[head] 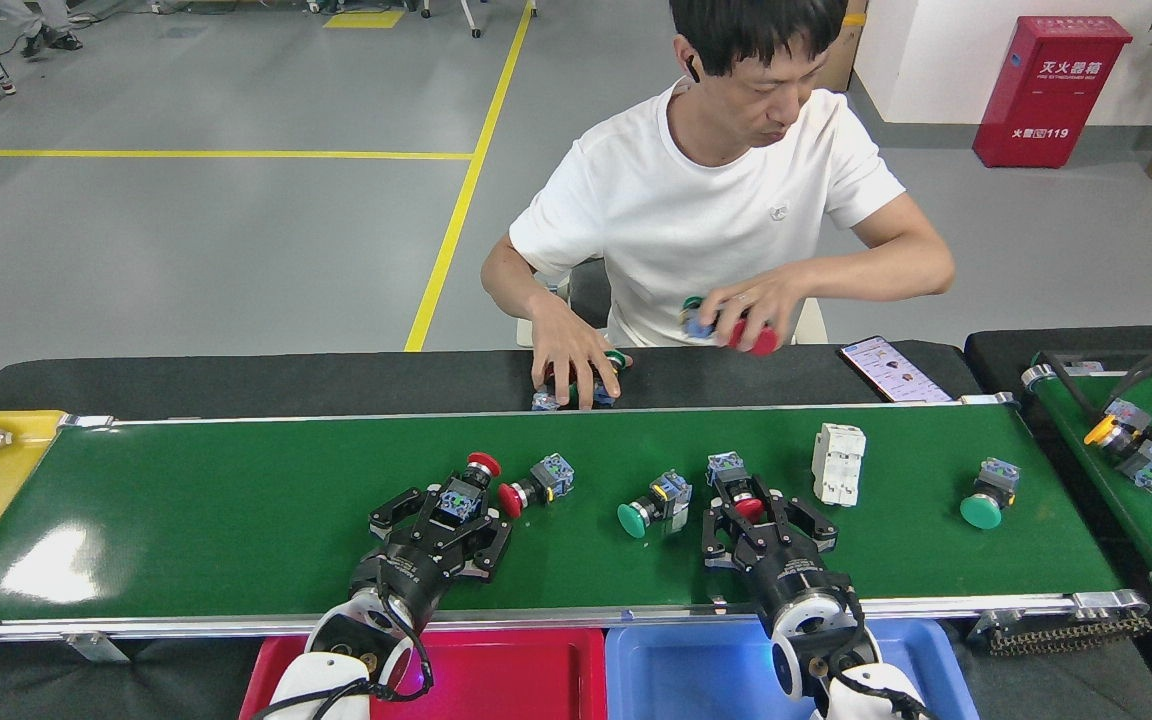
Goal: Pick switch part from conveyor to tray
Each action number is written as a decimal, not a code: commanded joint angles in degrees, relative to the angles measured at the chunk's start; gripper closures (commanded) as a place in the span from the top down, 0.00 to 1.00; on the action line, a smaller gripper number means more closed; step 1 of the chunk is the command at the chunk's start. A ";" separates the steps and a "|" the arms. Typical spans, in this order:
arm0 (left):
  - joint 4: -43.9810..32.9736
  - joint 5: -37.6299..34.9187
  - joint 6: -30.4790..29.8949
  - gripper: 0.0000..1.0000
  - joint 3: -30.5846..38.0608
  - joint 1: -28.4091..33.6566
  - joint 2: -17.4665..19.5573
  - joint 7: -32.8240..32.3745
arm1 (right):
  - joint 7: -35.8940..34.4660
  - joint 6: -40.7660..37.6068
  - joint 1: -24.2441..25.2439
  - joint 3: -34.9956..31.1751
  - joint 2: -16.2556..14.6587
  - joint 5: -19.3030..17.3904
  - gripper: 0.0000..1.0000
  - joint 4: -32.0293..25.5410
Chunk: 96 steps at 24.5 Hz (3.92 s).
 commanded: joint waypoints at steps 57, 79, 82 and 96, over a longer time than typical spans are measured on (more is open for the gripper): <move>22.85 2.71 6.26 0.61 7.32 -15.32 2.55 0.45 | 1.17 15.46 -2.54 -1.49 5.28 4.51 0.97 4.24; -19.16 4.21 -7.45 0.04 3.01 22.21 4.66 8.53 | 1.88 -19.52 12.14 -1.67 1.33 -4.71 0.04 -15.63; -19.16 1.84 -7.54 0.09 -1.56 25.02 7.91 10.20 | 1.88 -30.15 15.04 -1.49 1.15 -6.38 0.05 -17.73; -17.49 7.63 -6.84 1.00 15.67 24.85 2.55 8.01 | 5.39 -22.78 13.90 6.60 7.65 -3.66 0.97 -16.94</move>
